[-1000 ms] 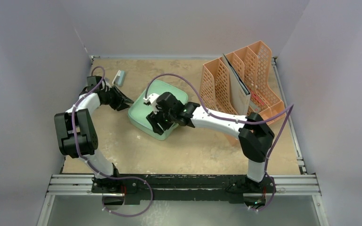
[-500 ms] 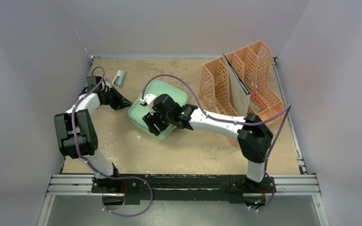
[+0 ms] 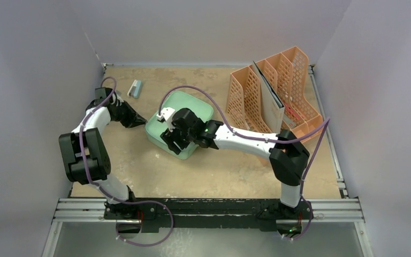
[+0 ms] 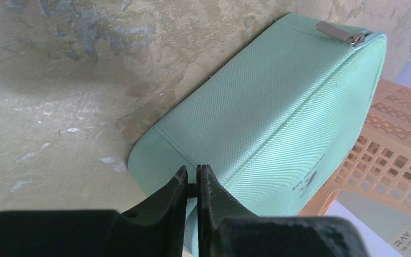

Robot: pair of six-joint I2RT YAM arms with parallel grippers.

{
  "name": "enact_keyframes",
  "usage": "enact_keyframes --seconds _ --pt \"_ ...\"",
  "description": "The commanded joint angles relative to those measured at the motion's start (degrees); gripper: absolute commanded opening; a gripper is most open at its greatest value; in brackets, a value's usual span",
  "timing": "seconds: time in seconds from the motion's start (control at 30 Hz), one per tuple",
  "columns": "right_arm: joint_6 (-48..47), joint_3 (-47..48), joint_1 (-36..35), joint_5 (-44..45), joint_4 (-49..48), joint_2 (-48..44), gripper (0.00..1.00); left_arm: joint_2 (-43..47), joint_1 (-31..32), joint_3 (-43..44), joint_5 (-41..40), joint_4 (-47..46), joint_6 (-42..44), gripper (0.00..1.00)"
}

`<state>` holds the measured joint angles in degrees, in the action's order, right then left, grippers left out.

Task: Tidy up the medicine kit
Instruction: Adjust the medicine box at the center of the board.

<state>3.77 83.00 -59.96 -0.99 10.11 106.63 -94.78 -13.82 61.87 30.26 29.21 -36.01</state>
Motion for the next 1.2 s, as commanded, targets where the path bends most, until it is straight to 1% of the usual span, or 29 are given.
enact_keyframes --seconds 0.0,0.13,0.2,0.3,0.43,0.5,0.57,0.6,0.7,0.77,0.83,0.9,0.97,1.03,1.17 --pt "-1.5 1.9 -0.9 0.8 -1.2 0.8 0.68 4.0 -0.5 -0.4 -0.3 0.9 2.1 0.17" --pt "-2.0 3.1 -1.3 0.8 -0.5 1.3 0.68 4.9 -0.9 -0.6 0.2 1.1 2.6 0.22" --pt "-2.2 3.7 -1.6 0.9 0.0 1.4 0.68 5.2 -1.1 -0.7 -0.3 1.2 2.8 0.3" --pt "-2.3 4.3 -2.0 0.9 0.2 1.2 0.68 5.9 -2.4 -1.8 0.4 0.2 1.8 0.34" --pt "-2.3 5.0 -2.4 0.8 0.2 1.9 0.68 6.6 -5.4 -6.0 7.2 -6.1 -3.6 0.43" --pt "-3.3 5.2 -2.6 1.3 0.1 2.3 0.68 6.3 -5.4 -6.8 8.2 -7.6 -4.2 0.45" --pt "-7.4 5.8 -2.7 5.4 1.4 2.4 0.68 5.6 -5.4 -6.8 8.0 -7.9 -4.2 0.46" --pt "-8.0 6.1 -2.7 8.1 2.4 2.1 0.68 5.1 -5.4 -6.6 8.0 -7.8 -3.9 0.46" --pt "-7.1 6.7 -2.6 11.5 6.7 0.5 0.68 4.0 -5.4 -6.7 9.1 -8.2 -3.4 0.39" --pt "-2.3 8.2 -2.5 14.8 11.0 -0.6 0.68 4.3 -5.4 -6.9 9.0 -8.2 -2.4 0.37" --pt "2.9 7.1 -2.1 16.0 12.3 -2.5 0.69 5.0 -5.5 -6.7 7.9 -7.4 -0.9 0.36" --pt "7.9 5.0 -0.5 15.8 11.2 -3.7 0.69 5.9 -5.4 -6.0 7.8 -6.7 0.7 0.38" --pt "14.4 4.0 1.7 15.7 12.0 -4.4 0.69 7.0 -5.2 -4.8 8.2 -5.7 2.5 0.42" --pt "21.6 2.3 3.7 15.6 12.0 -5.3 0.69 8.2 -4.7 -3.5 6.8 -3.9 3.9 0.44" --pt "35.9 -3.2 4.8 16.4 7.9 -8.6 0.72 8.3 -2.8 -0.6 5.4 0.4 7.3 0.45"
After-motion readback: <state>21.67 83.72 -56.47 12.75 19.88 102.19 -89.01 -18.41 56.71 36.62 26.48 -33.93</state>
